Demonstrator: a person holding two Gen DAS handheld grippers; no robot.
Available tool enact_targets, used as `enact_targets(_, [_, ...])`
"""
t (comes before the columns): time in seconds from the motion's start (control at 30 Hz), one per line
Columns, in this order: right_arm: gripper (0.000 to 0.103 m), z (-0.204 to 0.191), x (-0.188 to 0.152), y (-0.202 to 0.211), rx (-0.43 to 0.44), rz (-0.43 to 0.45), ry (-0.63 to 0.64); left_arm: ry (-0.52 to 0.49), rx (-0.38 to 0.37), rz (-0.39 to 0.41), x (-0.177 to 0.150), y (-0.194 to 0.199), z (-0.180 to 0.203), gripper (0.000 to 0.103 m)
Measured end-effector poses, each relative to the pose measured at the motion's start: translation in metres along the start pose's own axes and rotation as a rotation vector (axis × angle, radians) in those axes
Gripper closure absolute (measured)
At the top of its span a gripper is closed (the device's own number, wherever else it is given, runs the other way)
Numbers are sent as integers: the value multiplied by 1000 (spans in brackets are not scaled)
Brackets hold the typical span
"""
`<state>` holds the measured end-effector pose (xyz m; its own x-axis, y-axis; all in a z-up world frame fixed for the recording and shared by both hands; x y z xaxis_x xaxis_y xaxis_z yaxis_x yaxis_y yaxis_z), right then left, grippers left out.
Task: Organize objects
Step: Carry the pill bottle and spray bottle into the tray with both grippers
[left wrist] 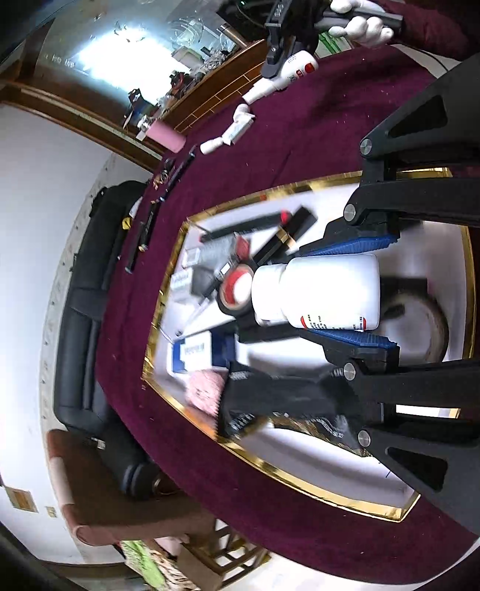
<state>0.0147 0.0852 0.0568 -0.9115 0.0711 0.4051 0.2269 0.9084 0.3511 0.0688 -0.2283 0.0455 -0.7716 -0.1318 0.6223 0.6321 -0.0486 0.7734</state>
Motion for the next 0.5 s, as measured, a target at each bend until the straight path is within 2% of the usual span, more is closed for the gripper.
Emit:
enact_targets(0.23, [75, -36, -2, -98, 8, -149, 39, -7, 52, -51, 9, -34, -11, 72])
enact_targets(0.5, [75, -43, 16, -169, -77, -214, 65, -17, 50, -70, 4, -39, -17, 72])
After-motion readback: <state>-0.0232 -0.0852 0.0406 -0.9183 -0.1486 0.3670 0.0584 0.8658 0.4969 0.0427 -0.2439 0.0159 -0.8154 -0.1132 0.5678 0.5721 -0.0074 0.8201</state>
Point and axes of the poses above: each gripper's, at about its wrist camera, not at the fingertips, and y roughly against the way its jaws point, z to its right, x to its top, the point moved 2 cm from there along -y, roughly the way its jaws point, and after that the axes turned 12 degrees about x, right-handed, at the moved point
